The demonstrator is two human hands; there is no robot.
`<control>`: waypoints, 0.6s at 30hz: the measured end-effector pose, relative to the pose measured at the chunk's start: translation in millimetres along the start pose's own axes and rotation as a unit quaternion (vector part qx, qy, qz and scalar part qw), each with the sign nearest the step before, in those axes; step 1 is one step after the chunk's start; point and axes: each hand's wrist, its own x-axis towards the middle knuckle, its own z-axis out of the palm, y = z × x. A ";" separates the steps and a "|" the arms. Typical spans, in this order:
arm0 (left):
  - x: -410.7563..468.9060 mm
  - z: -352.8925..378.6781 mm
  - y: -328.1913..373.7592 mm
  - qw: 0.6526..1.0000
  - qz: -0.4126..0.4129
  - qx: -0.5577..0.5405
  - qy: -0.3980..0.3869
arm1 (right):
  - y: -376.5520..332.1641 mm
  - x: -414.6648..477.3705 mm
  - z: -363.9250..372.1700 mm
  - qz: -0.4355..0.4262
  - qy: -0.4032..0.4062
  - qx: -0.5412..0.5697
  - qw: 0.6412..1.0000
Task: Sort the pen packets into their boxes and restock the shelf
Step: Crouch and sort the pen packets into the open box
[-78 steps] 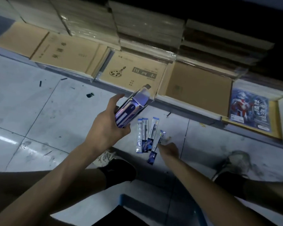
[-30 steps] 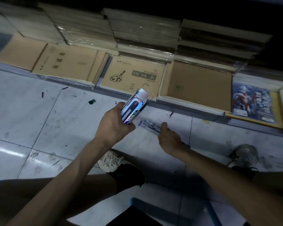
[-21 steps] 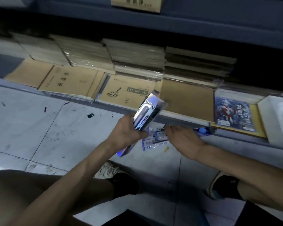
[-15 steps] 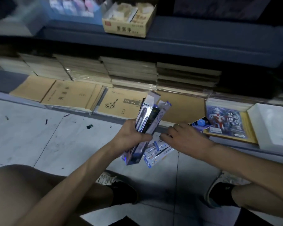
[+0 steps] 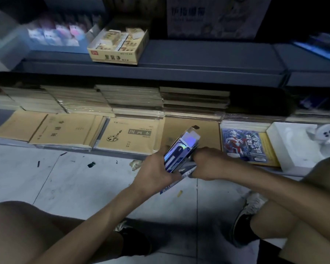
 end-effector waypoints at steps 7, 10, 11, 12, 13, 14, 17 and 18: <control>3.4 -1.1 -1.6 1.000 0.001 0.001 -0.001 | 4.0 25.7 -17.4 0.054 -0.241 0.241 0.939; 4.6 -3.5 -3.1 0.999 -0.009 -0.026 -0.030 | 12.8 26.5 -28.2 0.080 -0.353 0.370 0.856; 4.5 -3.0 -4.3 0.999 -0.014 -0.029 -0.038 | 16.8 28.8 -28.4 0.081 -0.384 0.379 0.838; 4.4 -1.8 -6.1 0.999 -0.015 -0.030 -0.041 | 19.2 29.1 -29.4 0.077 -0.404 0.382 0.828; 3.9 -0.7 -7.1 0.999 -0.015 -0.029 -0.040 | 21.8 31.0 -28.7 0.066 -0.410 0.383 0.825; 3.8 0.7 -8.4 0.999 -0.015 -0.029 -0.037 | 23.2 31.2 -28.1 0.058 -0.410 0.389 0.823; 6.6 1.7 -11.5 0.998 -0.025 -0.043 -0.026 | 25.1 28.0 -29.0 0.053 -0.398 0.418 0.815; 8.3 0.3 -11.8 0.998 -0.031 -0.047 -0.022 | 26.1 26.0 -29.9 0.057 -0.389 0.431 0.812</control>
